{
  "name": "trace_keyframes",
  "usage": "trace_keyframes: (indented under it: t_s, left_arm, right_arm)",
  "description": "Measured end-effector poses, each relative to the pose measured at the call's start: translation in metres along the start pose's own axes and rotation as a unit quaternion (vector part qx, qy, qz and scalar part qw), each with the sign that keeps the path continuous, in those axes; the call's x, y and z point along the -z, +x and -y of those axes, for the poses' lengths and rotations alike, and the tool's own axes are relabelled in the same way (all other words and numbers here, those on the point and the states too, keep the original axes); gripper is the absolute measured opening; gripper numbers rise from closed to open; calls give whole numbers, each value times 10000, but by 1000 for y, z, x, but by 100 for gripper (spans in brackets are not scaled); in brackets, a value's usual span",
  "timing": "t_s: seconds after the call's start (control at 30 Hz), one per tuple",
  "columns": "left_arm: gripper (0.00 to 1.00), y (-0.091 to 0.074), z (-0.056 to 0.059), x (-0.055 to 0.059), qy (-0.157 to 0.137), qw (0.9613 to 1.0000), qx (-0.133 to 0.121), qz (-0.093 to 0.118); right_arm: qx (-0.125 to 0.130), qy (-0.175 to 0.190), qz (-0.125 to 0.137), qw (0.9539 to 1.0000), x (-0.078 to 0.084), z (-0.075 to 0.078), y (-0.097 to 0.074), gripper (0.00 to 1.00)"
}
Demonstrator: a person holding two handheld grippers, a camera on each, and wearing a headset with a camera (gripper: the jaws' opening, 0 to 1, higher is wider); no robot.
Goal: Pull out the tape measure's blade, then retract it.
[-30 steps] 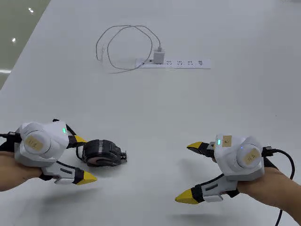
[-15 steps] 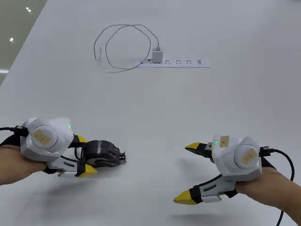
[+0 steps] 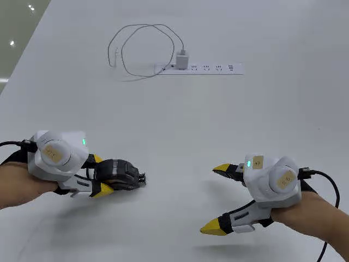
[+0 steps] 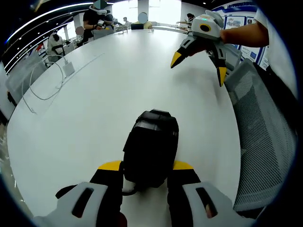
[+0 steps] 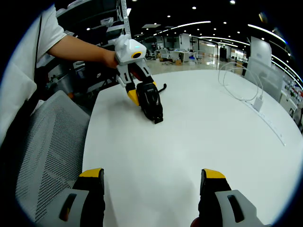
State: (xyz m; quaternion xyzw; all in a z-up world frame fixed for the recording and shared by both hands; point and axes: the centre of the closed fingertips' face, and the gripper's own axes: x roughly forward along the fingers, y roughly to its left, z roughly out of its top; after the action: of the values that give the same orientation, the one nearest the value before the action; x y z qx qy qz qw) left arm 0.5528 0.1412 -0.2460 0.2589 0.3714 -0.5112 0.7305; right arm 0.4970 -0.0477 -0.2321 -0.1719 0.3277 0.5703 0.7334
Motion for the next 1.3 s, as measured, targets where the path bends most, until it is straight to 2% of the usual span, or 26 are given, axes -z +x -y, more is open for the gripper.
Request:
trace_keyframes:
  t_s: [0.37,0.93,1.03,1.3]
  left_arm:
    - [29,0,1,1,405,9991,73,-114]
    - [27,2,2,2,567,9981,171,-189]
    - [27,2,2,2,667,9975,172,-168]
    - [27,2,1,3,619,9977,155,-221]
  right_arm:
    - [33,-8,68,10000,-1,2,-1,76]
    - [35,-77,209,9997,-11,10,8,72]
    - [32,-99,272,9996,-16,12,12,71]
    - [-12,-200,362,9991,-29,17,22,68]
